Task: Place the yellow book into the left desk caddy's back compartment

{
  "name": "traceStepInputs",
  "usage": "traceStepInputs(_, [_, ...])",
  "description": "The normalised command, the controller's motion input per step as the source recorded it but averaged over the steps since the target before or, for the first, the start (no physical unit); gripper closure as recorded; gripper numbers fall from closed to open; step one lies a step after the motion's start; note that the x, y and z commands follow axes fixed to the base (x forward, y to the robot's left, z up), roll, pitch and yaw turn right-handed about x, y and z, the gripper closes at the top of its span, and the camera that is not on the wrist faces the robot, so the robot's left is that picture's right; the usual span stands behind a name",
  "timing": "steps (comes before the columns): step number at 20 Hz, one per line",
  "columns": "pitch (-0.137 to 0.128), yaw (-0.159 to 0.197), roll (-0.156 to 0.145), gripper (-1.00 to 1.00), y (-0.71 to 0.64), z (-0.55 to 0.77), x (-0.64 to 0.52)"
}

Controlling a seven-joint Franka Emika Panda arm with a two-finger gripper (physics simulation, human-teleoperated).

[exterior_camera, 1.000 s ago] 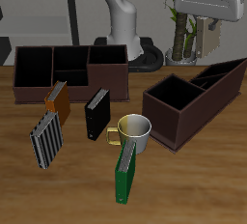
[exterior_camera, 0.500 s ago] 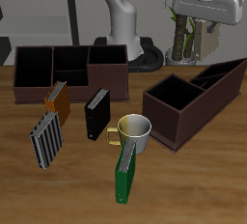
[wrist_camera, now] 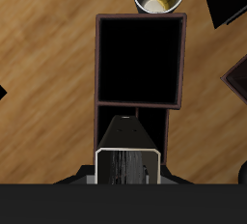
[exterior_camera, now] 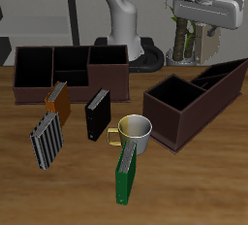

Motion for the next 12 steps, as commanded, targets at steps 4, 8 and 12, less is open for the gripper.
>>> traceStepInputs(4, [0.013, 0.006, 0.018, 1.00, 0.11, -0.08, 0.02])
traceStepInputs(8, [0.010, -0.006, 0.001, 1.00, 0.00, -0.02, 0.07])
traceStepInputs(12, [-0.004, -0.003, 0.002, 1.00, -0.03, -0.02, 0.00])
